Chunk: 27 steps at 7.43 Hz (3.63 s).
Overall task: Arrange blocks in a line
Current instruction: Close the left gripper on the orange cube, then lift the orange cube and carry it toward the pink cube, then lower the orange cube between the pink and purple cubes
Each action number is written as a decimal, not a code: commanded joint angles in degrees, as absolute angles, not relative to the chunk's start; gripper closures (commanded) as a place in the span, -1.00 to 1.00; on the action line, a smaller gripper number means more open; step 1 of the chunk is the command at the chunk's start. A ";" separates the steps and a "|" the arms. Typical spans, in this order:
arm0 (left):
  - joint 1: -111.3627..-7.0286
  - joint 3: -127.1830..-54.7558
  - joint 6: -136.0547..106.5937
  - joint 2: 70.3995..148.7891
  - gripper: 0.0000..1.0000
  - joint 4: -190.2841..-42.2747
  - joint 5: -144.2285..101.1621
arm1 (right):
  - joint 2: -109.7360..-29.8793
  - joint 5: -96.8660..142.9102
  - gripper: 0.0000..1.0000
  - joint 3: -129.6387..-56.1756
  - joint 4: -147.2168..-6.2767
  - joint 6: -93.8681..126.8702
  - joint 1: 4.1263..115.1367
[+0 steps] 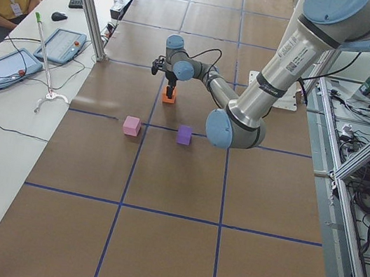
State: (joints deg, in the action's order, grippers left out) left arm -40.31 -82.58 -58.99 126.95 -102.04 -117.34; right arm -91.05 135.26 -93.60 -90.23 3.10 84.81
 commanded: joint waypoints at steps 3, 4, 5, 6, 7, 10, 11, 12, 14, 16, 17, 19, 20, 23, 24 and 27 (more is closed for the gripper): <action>-40.34 -80.95 -59.15 126.83 -0.75 -103.62 -116.81 | -91.05 135.26 -1.00 -93.60 -90.18 3.08 84.81; -40.34 -80.77 -59.15 126.83 -0.60 -104.23 -116.81 | -91.05 135.26 -1.00 -93.60 -90.18 3.08 84.81; -40.34 -80.68 -59.15 126.83 -0.39 -104.33 -116.81 | -91.05 135.26 -1.00 -93.60 -90.18 3.08 84.81; -40.34 -80.86 -59.24 126.91 -0.03 -104.33 -116.81 | -91.05 135.26 -1.00 -93.60 -90.18 3.08 84.81; -40.34 -81.03 -59.15 126.91 0.32 -104.33 -116.81 | -91.05 135.26 -1.00 -93.60 -90.18 3.08 84.81; -45.77 -90.93 -59.77 126.04 0.50 -100.05 -117.94 | -91.05 135.26 -1.00 -93.60 -90.18 3.08 84.81; -47.62 -93.32 -59.59 123.69 0.50 -98.80 -118.04 | -91.05 135.26 -1.00 -93.60 -90.18 3.08 84.81; -49.29 -95.08 -57.24 119.92 0.49 -98.79 -118.12 | -91.05 135.26 -1.00 -93.60 -90.18 3.08 84.81; -54.74 -95.45 -48.10 114.20 0.48 -99.14 -122.32 | -91.05 135.26 -1.00 -93.60 -90.26 3.08 84.81; -58.34 -96.94 -41.87 108.04 0.48 -99.32 -123.56 | -91.05 135.26 -1.00 -93.60 -90.26 3.08 84.81; -58.79 -96.94 -39.49 105.84 0.48 -99.58 -126.45 | -91.05 135.26 -1.00 -93.60 -90.18 3.08 84.81; -58.10 -95.98 -39.72 105.99 0.48 -99.75 -126.56 | -91.05 135.26 -1.00 -93.60 -90.26 3.08 84.81; -58.01 -95.80 -39.81 106.17 0.48 -99.76 -126.65 | -91.05 135.26 -1.00 -93.60 -90.18 3.08 84.81; -57.57 -89.42 -40.34 107.57 0.48 -104.12 -126.65 | -91.05 135.35 -1.00 -93.60 -90.18 3.08 84.81; -56.70 -88.95 -42.08 108.19 0.47 -104.50 -126.74 | -91.05 135.26 -1.00 -93.60 -90.18 3.08 84.81; -52.75 -87.28 -46.14 108.11 0.48 -108.98 -126.56 | -91.05 135.26 -1.00 -93.60 -90.26 3.08 84.81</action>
